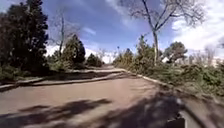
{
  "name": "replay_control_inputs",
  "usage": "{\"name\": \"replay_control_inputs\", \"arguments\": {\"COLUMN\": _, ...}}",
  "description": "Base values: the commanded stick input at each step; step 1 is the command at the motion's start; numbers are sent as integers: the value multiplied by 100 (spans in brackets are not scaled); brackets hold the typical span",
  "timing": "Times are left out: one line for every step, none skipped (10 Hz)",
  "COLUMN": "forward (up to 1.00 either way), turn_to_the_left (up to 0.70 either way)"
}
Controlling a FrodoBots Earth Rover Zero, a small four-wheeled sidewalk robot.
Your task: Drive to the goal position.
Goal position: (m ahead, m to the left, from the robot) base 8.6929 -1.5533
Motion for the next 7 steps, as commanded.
{"name": "replay_control_inputs", "arguments": {"forward": 100, "turn_to_the_left": 0}}
{"name": "replay_control_inputs", "arguments": {"forward": 100, "turn_to_the_left": 0}}
{"name": "replay_control_inputs", "arguments": {"forward": 100, "turn_to_the_left": 0}}
{"name": "replay_control_inputs", "arguments": {"forward": 100, "turn_to_the_left": 0}}
{"name": "replay_control_inputs", "arguments": {"forward": 100, "turn_to_the_left": 0}}
{"name": "replay_control_inputs", "arguments": {"forward": 100, "turn_to_the_left": 0}}
{"name": "replay_control_inputs", "arguments": {"forward": 100, "turn_to_the_left": 0}}
